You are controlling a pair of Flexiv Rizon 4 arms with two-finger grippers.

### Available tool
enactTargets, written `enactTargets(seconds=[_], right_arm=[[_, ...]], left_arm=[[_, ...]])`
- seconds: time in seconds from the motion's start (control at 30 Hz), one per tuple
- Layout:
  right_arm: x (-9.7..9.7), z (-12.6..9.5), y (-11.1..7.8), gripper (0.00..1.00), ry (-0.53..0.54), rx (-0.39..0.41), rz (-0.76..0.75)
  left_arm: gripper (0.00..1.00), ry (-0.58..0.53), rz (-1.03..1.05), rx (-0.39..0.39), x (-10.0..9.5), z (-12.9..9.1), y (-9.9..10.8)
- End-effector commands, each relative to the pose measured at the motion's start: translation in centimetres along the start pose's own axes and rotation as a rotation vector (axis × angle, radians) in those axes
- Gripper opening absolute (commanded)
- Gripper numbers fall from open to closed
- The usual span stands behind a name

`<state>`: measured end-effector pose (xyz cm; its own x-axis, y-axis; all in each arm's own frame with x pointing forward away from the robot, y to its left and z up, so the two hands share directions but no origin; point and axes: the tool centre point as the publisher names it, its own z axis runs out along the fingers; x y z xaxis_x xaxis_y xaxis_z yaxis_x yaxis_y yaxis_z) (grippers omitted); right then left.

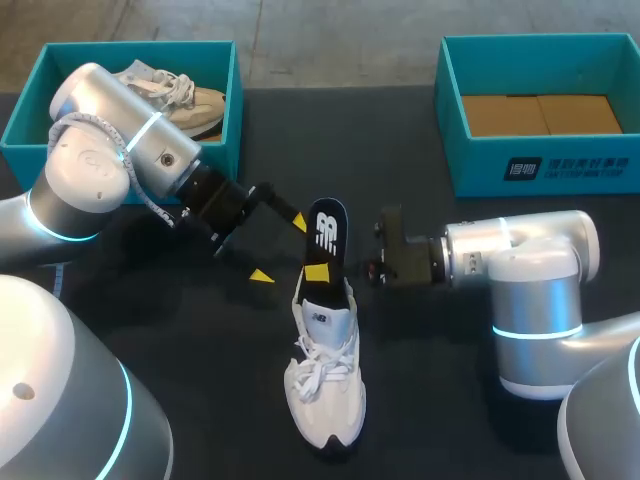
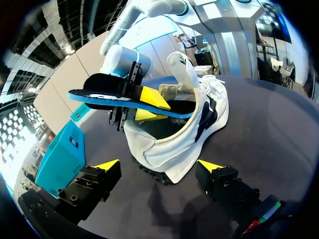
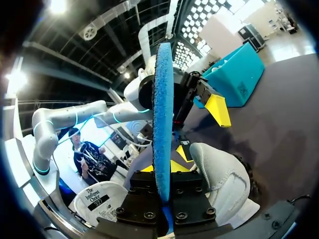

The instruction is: Take the shoe out of the shoebox, open the shoe tongue, remove and reinsert the insole, then place the shoe into the shoebox

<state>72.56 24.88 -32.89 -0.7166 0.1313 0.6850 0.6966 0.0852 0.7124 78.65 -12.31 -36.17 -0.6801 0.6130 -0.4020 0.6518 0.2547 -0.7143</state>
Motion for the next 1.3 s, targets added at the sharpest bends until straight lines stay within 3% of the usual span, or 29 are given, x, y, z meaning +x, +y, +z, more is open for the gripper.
enactTargets(seconds=[0.03,0.93,1.3], right_arm=[[-0.1,0.1,-0.1,0.0,-0.005,0.017,0.014],[0.5,0.2,-3.1,0.0,0.008,0.062,0.085],[0.6,0.2,-2.8,0.01,0.009,0.063,0.074]], left_arm=[[1.0,0.0,0.001,0.0,0.0,0.1,0.1],[1.0,0.0,0.001,0.0,0.0,0.1,0.1],[1.0,0.0,0.001,0.0,0.0,0.1,0.1]])
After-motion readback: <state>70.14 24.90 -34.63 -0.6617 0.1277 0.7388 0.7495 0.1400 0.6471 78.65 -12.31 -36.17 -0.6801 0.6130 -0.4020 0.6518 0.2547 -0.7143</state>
